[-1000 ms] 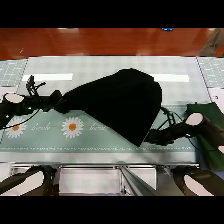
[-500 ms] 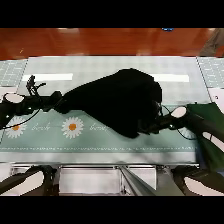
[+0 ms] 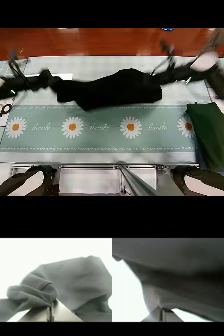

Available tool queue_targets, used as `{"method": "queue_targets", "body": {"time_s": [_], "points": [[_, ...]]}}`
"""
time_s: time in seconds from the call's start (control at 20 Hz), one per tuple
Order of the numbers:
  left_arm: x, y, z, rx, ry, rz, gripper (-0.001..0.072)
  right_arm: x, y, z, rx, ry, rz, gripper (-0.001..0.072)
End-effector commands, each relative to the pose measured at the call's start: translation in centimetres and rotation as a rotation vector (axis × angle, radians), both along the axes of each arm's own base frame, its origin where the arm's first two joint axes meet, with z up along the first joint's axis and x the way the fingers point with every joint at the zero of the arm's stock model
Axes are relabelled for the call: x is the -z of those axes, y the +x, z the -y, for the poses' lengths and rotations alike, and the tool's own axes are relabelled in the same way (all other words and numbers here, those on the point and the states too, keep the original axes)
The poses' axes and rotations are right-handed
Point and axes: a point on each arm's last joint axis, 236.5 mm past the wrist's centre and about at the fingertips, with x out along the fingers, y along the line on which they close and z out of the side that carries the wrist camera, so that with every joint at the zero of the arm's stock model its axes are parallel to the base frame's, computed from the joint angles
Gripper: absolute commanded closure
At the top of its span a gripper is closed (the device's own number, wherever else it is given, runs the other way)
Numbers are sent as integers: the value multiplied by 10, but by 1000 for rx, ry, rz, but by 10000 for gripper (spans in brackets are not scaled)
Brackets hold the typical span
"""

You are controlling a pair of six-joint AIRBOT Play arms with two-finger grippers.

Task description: Fold the shirts.

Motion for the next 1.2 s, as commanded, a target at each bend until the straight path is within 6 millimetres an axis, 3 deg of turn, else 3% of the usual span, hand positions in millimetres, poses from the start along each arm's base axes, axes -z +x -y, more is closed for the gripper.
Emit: {"method": "queue_targets", "body": {"time_s": [0.0, 0.1, 0.2, 0.3, 0.45, 0.65, 0.75, 0.85, 1.0, 1.15], "points": [[-169, 7, 4, 26, 41, 356, 692, -152, 32, 53, 100, -123, 342, 686], [-271, -13, 10, 48, 84, 572, 691, -237, 23, 75, 160, -179, 539, 686], [-350, -48, 20, 76, 124, 741, 692, -304, -3, 86, 206, -200, 710, 686], [-399, -84, 24, 73, 172, 832, 692, -350, -38, 94, 252, -187, 844, 686], [-436, -138, 15, 10, 285, 894, 692, -398, -100, 114, 328, -223, 997, 686], [-466, -220, 14, -48, 394, 1014, 692, -433, -175, 141, 426, -286, 1135, 686], [-467, -258, 21, -40, 430, 1039, 691, -441, -206, 147, 445, -295, 1174, 686], [-457, -285, 29, -8, 457, 1026, 691, -441, -224, 148, 446, -297, 1186, 686], [-423, -298, 36, 56, 478, 911, 691, -424, -232, 148, 420, -324, 1126, 685], [-382, -277, 34, 100, 469, 757, 691, -392, -213, 146, 398, -341, 1009, 685]]}}
